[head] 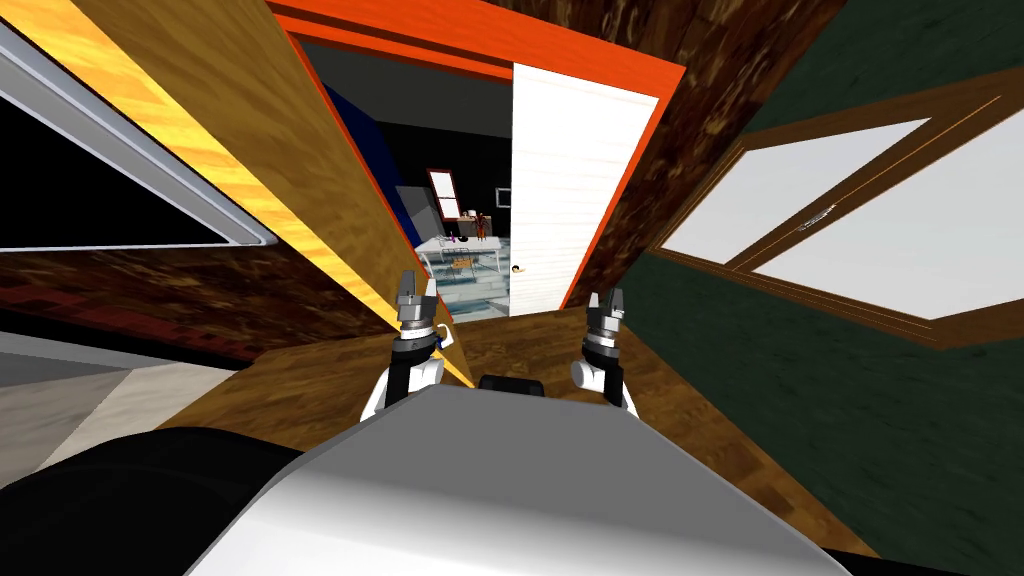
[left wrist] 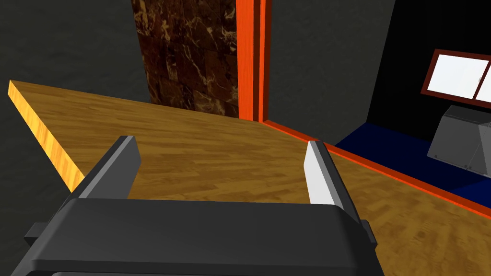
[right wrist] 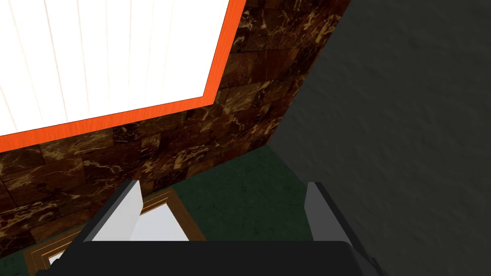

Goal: Pull the door open

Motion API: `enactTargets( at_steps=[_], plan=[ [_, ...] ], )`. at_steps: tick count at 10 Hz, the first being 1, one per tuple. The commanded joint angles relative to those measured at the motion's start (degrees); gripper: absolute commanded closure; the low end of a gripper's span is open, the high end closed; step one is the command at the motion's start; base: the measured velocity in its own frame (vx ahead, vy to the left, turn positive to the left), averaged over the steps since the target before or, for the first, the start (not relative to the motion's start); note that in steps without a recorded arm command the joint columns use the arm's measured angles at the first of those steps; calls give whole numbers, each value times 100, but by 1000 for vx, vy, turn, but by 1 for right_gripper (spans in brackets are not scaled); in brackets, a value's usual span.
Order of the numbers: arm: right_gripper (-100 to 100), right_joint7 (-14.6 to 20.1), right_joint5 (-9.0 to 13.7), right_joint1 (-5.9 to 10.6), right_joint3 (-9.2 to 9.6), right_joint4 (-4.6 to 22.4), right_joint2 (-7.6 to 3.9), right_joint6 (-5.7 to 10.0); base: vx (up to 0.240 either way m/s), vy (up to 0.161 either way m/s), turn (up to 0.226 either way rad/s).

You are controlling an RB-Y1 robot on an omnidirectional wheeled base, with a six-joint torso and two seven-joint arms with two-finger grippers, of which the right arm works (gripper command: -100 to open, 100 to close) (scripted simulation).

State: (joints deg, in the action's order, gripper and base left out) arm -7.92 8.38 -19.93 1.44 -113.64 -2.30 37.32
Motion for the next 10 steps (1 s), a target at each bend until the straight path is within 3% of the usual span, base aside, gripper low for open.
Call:
enactTargets(
  at_steps=[1,10],
  plan=[
    [-100,-5,17,89,-25,234,-27,36,57,-12,43],
    [-100,-46,122,658,-170,1658,-136,223,74,-22,76]
  ],
)
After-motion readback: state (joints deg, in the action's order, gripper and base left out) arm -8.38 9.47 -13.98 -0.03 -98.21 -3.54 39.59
